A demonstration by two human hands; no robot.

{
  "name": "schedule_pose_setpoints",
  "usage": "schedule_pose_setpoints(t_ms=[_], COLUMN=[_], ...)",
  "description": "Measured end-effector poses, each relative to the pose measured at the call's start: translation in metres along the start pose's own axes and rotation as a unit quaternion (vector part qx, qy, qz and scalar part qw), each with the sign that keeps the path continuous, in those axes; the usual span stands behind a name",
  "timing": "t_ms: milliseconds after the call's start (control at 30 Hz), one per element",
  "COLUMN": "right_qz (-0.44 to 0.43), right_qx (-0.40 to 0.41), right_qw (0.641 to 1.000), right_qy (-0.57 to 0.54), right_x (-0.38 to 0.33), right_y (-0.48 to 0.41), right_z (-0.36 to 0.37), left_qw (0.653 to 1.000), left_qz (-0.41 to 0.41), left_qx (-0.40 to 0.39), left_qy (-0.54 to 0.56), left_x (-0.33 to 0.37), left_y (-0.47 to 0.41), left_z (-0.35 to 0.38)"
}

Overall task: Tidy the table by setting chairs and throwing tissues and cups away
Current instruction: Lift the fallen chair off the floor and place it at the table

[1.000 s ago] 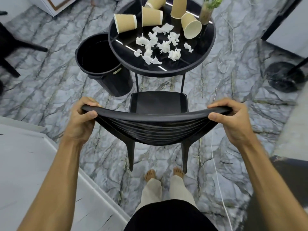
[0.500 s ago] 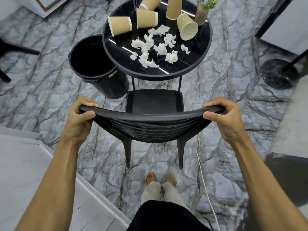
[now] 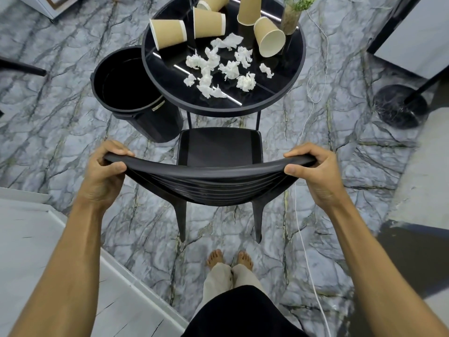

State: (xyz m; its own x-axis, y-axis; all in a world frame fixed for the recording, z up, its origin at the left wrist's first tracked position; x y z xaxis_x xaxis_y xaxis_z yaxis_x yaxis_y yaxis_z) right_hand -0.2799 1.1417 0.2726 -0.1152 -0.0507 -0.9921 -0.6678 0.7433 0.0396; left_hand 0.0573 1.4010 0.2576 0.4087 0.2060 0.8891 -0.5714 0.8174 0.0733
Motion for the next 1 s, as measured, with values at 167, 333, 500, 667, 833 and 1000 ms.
schedule_pose_setpoints(t_ms=[167,333,500,667,833,1000], right_qz=[0.008,0.020,0.022,0.034,0.037,0.050], right_qx=[-0.016,-0.019,-0.022,-0.022,-0.025,-0.035], right_qw=[1.000,1.000,0.999,0.999,0.998,0.997], right_qy=[-0.005,0.000,0.009,0.020,0.037,0.048], right_x=[0.000,0.007,0.012,0.019,0.028,0.034], right_y=[0.007,0.025,0.045,0.062,0.087,0.106], right_z=[0.001,0.003,0.006,0.005,0.007,0.010], left_qw=[1.000,0.997,0.992,0.993,0.991,0.991], left_qz=[-0.012,-0.018,-0.024,-0.030,-0.045,-0.045], left_qx=[-0.008,-0.023,-0.036,-0.023,0.000,0.015], left_qy=[-0.022,-0.065,-0.117,-0.114,-0.124,-0.127], left_x=[0.001,-0.003,-0.010,-0.017,-0.022,-0.029], left_y=[0.007,0.023,0.043,0.064,0.089,0.111], left_z=[-0.004,-0.012,-0.021,-0.022,-0.020,-0.023])
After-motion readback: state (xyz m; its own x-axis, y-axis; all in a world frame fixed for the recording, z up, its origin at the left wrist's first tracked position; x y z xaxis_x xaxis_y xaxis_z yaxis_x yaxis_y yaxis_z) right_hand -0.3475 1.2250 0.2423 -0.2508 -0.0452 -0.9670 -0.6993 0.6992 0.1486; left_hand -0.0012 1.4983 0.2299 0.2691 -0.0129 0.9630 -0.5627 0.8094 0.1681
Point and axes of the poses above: each hand's wrist, its own y-axis away from the middle knuckle, its own z-axis out of the palm, x = y × z, the point moved 4 cm from there along -y, towards the middle knuckle, and after that the axes turned 11 degrees about y, right-handed, at the moved point
